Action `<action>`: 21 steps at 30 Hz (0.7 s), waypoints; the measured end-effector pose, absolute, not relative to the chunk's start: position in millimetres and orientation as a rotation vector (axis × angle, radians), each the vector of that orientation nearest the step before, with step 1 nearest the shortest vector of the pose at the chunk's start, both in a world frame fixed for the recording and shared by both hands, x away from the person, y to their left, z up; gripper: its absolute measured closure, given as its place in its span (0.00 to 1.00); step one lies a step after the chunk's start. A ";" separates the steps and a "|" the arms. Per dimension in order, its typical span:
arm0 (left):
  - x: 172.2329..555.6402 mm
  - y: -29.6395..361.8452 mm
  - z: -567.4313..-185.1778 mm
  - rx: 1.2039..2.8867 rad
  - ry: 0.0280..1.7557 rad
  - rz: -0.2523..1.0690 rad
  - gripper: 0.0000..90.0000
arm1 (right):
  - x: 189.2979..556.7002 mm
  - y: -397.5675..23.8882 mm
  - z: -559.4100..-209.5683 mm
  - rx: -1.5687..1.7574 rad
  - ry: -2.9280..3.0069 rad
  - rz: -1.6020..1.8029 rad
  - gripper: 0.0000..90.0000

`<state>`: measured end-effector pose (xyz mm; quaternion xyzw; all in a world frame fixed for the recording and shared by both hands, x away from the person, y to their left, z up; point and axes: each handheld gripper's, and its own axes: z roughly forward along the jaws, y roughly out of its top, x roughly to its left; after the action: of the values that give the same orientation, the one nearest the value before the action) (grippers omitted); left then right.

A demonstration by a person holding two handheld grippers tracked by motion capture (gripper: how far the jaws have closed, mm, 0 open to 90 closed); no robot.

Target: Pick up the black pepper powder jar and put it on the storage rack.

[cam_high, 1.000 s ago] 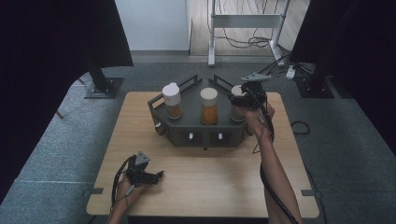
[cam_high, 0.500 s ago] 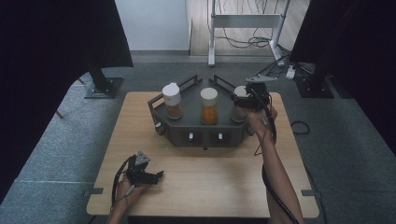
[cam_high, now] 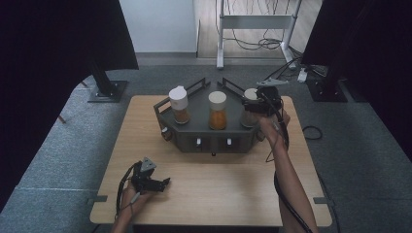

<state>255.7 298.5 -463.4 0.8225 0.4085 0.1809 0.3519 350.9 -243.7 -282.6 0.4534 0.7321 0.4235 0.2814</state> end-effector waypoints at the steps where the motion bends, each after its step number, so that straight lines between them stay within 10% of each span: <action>1: 255.7 298.5 -463.4 2.129 1.057 0.468 0.04 | 350.9 -245.8 -283.2 1.213 1.964 1.143 0.35; 21: 255.7 298.5 -463.4 2.129 1.057 0.468 0.04 | 332.9 -256.5 -274.5 1.140 1.928 1.221 0.22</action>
<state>255.7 298.5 -463.4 0.8225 0.4085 0.1809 0.3519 332.9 -256.5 -274.5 0.4275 0.7231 0.4580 0.2908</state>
